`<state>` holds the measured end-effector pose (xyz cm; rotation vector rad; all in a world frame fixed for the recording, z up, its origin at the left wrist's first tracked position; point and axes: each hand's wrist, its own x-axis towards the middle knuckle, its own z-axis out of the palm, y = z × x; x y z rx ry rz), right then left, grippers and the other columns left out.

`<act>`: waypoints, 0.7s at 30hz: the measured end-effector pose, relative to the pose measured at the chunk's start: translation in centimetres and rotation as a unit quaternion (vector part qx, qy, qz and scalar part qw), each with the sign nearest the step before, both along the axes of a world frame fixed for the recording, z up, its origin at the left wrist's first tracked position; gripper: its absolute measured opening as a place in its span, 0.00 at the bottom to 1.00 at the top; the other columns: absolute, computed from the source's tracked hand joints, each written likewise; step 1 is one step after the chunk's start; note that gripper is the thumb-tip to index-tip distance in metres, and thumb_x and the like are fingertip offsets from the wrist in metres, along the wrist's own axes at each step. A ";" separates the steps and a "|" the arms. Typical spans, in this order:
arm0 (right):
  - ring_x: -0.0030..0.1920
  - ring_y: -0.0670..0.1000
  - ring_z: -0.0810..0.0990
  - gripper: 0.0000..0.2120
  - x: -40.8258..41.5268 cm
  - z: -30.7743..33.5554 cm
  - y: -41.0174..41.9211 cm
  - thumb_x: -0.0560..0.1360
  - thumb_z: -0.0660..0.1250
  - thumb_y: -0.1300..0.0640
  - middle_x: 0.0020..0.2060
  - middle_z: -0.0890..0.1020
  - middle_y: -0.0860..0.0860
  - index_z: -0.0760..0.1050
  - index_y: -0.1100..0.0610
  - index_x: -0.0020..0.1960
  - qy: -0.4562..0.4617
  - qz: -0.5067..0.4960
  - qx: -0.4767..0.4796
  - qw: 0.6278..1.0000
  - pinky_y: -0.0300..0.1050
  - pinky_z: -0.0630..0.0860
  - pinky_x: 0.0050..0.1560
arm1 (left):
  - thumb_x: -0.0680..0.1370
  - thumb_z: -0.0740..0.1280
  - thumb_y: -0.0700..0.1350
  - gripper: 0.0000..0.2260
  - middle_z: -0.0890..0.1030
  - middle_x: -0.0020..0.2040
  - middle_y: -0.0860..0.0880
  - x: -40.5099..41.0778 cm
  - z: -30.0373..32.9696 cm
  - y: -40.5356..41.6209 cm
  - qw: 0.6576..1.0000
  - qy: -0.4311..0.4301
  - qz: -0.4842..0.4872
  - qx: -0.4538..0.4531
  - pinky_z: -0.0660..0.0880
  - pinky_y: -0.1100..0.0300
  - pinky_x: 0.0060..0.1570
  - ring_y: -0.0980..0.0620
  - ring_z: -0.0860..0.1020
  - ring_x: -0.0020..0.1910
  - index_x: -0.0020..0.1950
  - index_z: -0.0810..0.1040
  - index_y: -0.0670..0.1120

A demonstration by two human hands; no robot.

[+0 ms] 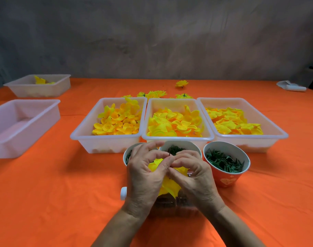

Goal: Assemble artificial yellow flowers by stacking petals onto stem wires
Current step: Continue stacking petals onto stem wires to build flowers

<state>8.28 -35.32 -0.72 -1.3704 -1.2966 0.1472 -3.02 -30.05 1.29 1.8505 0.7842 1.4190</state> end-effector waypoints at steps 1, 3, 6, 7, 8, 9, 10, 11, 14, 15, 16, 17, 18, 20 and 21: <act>0.48 0.45 0.76 0.05 0.0 -0.1 0.0 0.64 0.74 0.53 0.36 0.83 0.44 0.79 0.45 0.36 0.009 0.000 0.006 1.000 0.35 0.72 0.49 | 0.67 0.76 0.38 0.03 0.82 0.49 0.50 0.0 0.0 0.1 1.000 0.008 -0.003 -0.001 0.73 0.56 0.55 0.50 0.77 0.54 0.37 0.83 0.44; 0.47 0.44 0.75 0.06 0.0 -0.4 0.1 0.64 0.74 0.54 0.35 0.82 0.44 0.78 0.45 0.37 0.011 -0.003 0.019 1.000 0.36 0.72 0.48 | 0.68 0.76 0.38 0.03 0.82 0.50 0.51 -0.1 0.2 0.2 1.000 0.026 -0.010 0.002 0.72 0.56 0.56 0.51 0.76 0.55 0.37 0.83 0.43; 0.47 0.47 0.75 0.04 -0.1 -0.7 0.2 0.65 0.74 0.55 0.35 0.82 0.45 0.79 0.48 0.37 -0.016 -0.008 0.025 1.000 0.41 0.73 0.48 | 0.68 0.75 0.40 0.03 0.82 0.50 0.52 -0.2 0.4 0.2 0.999 0.037 -0.011 0.019 0.70 0.58 0.57 0.52 0.75 0.56 0.36 0.83 0.43; 0.47 0.48 0.75 0.03 0.0 -0.8 0.2 0.65 0.74 0.55 0.35 0.82 0.45 0.80 0.51 0.36 -0.024 -0.012 0.023 0.999 0.43 0.73 0.48 | 0.68 0.75 0.40 0.03 0.82 0.50 0.53 -0.1 0.4 0.2 0.999 0.038 -0.009 0.020 0.70 0.58 0.57 0.52 0.75 0.56 0.35 0.82 0.43; 0.47 0.49 0.75 0.03 0.0 -0.8 0.2 0.65 0.74 0.56 0.34 0.82 0.46 0.80 0.53 0.35 -0.030 -0.018 0.021 0.999 0.45 0.74 0.48 | 0.68 0.75 0.39 0.04 0.82 0.50 0.53 -0.1 0.4 0.2 0.999 0.038 -0.007 0.019 0.71 0.58 0.57 0.52 0.75 0.56 0.35 0.82 0.43; 0.47 0.50 0.76 0.04 0.0 -0.7 0.2 0.65 0.74 0.56 0.34 0.82 0.47 0.80 0.55 0.35 -0.036 -0.022 0.019 0.999 0.48 0.74 0.48 | 0.68 0.75 0.38 0.04 0.82 0.49 0.53 -0.2 0.4 0.1 0.999 0.036 -0.005 0.017 0.71 0.57 0.57 0.52 0.75 0.56 0.35 0.82 0.44; 0.47 0.51 0.76 0.04 0.0 -0.4 0.2 0.65 0.74 0.56 0.34 0.82 0.48 0.81 0.56 0.34 -0.047 -0.026 0.018 0.998 0.50 0.75 0.48 | 0.68 0.76 0.37 0.05 0.82 0.49 0.54 -0.2 0.5 0.0 0.999 0.035 -0.002 0.015 0.71 0.56 0.57 0.52 0.75 0.56 0.34 0.82 0.44; 0.47 0.52 0.76 0.05 0.0 -0.2 0.1 0.65 0.74 0.55 0.34 0.82 0.48 0.81 0.56 0.34 -0.059 -0.031 0.016 0.998 0.51 0.75 0.48 | 0.68 0.76 0.38 0.04 0.82 0.49 0.54 -0.1 0.5 0.0 0.999 0.037 0.000 0.011 0.71 0.56 0.57 0.52 0.75 0.56 0.34 0.83 0.44; 0.48 0.52 0.76 0.04 0.0 0.2 -0.2 0.65 0.74 0.54 0.36 0.83 0.45 0.82 0.54 0.35 -0.082 -0.034 -0.002 0.996 0.48 0.74 0.50 | 0.67 0.76 0.40 0.03 0.82 0.49 0.54 -0.4 0.6 -0.2 0.999 0.040 0.006 -0.007 0.70 0.58 0.57 0.52 0.75 0.56 0.35 0.84 0.43; 0.50 0.51 0.76 0.03 0.0 0.2 -0.3 0.66 0.75 0.54 0.37 0.83 0.43 0.82 0.53 0.36 -0.064 -0.021 -0.013 0.998 0.47 0.73 0.51 | 0.67 0.76 0.40 0.03 0.82 0.49 0.54 -0.5 0.6 -0.2 0.999 0.043 0.003 -0.014 0.70 0.60 0.56 0.52 0.75 0.56 0.35 0.84 0.44; 0.51 0.51 0.76 0.03 0.1 0.4 -0.5 0.67 0.76 0.55 0.38 0.83 0.43 0.83 0.50 0.36 -0.034 -0.001 -0.030 0.999 0.47 0.73 0.52 | 0.67 0.76 0.40 0.03 0.82 0.49 0.55 -0.6 0.7 -0.2 0.999 0.049 0.000 -0.019 0.69 0.63 0.56 0.52 0.75 0.56 0.35 0.84 0.44; 0.52 0.50 0.76 0.05 0.1 0.6 -0.7 0.67 0.76 0.55 0.39 0.83 0.42 0.82 0.47 0.37 -0.008 0.014 -0.043 0.999 0.47 0.72 0.54 | 0.68 0.76 0.40 0.03 0.81 0.49 0.55 -0.6 0.8 -0.2 0.998 0.057 -0.002 -0.024 0.68 0.65 0.55 0.53 0.74 0.56 0.35 0.84 0.44; 0.53 0.49 0.76 0.05 0.1 0.8 -0.9 0.67 0.75 0.53 0.40 0.82 0.42 0.81 0.44 0.37 0.002 0.019 -0.049 0.999 0.46 0.72 0.54 | 0.68 0.76 0.40 0.03 0.81 0.50 0.56 -0.7 0.9 -0.2 0.998 0.064 -0.003 -0.027 0.68 0.65 0.55 0.53 0.74 0.56 0.35 0.84 0.45; 0.51 0.46 0.76 0.03 -0.4 1.0 -1.0 0.65 0.74 0.46 0.40 0.81 0.42 0.81 0.42 0.37 -0.010 -0.004 -0.043 0.999 0.39 0.70 0.53 | 0.68 0.76 0.41 0.03 0.81 0.51 0.56 -0.7 1.1 -0.1 0.997 0.075 -0.004 -0.032 0.68 0.63 0.57 0.54 0.73 0.57 0.35 0.84 0.45; 0.50 0.45 0.76 0.04 -0.6 1.0 -1.0 0.65 0.74 0.45 0.40 0.80 0.42 0.81 0.43 0.37 -0.023 -0.025 -0.036 0.999 0.37 0.70 0.51 | 0.67 0.76 0.41 0.03 0.81 0.51 0.55 -0.6 1.1 -0.1 0.996 0.078 -0.004 -0.034 0.68 0.62 0.57 0.55 0.73 0.57 0.35 0.84 0.45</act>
